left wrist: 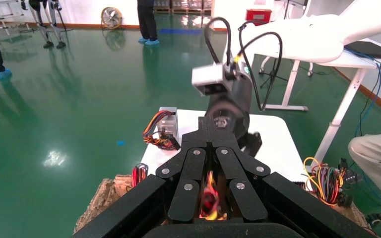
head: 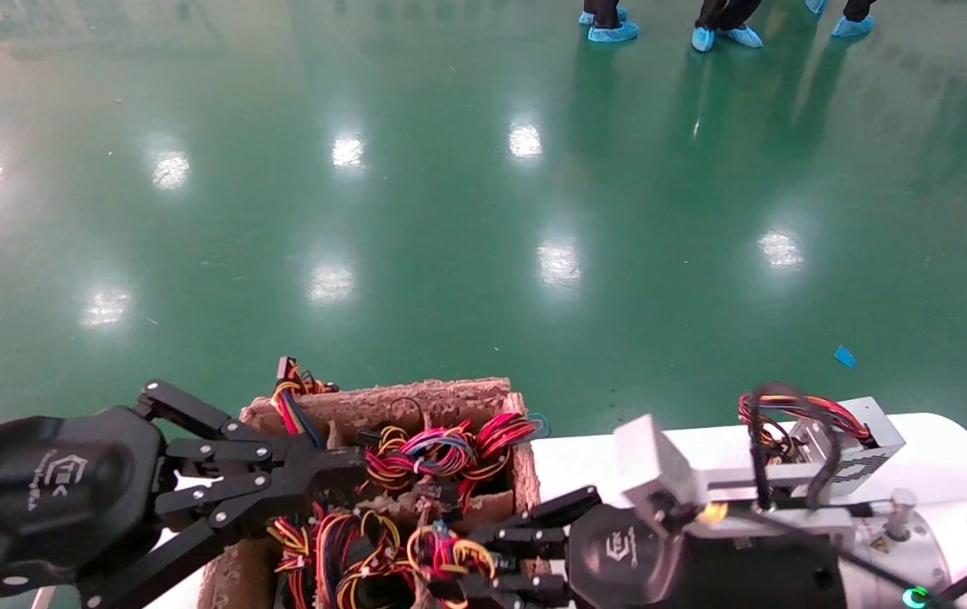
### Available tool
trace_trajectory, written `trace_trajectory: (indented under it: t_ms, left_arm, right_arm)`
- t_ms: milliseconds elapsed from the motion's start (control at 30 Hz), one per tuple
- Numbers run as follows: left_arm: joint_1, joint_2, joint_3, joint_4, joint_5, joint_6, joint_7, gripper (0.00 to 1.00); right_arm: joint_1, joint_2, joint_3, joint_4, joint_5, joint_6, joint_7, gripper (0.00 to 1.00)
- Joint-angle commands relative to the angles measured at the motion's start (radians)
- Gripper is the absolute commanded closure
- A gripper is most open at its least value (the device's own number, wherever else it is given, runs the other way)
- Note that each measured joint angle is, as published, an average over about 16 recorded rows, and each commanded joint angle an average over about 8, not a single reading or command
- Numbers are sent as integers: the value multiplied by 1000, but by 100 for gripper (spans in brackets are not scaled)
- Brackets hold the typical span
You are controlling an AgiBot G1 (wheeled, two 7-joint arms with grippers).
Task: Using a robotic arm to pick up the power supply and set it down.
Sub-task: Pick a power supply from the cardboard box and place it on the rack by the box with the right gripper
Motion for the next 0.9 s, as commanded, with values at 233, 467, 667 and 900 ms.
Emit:
trace_trajectory:
  t_ms: [233,467,667,900]
  left_arm:
    - [0,0,0,0,0,0,0,100]
    - [0,0,0,0,0,0,0,100]
    - [0,0,0,0,0,0,0,100]
    - [0,0,0,0,0,0,0,100]
  right_arm:
    - [-8,15,36,-36,90,-32,14,100]
    - [0,44,71,-18,138,-32,17,100]
    - [12,71,109,1,189,-25,25,100]
    - [45,90,154,18,255,-23,35,100]
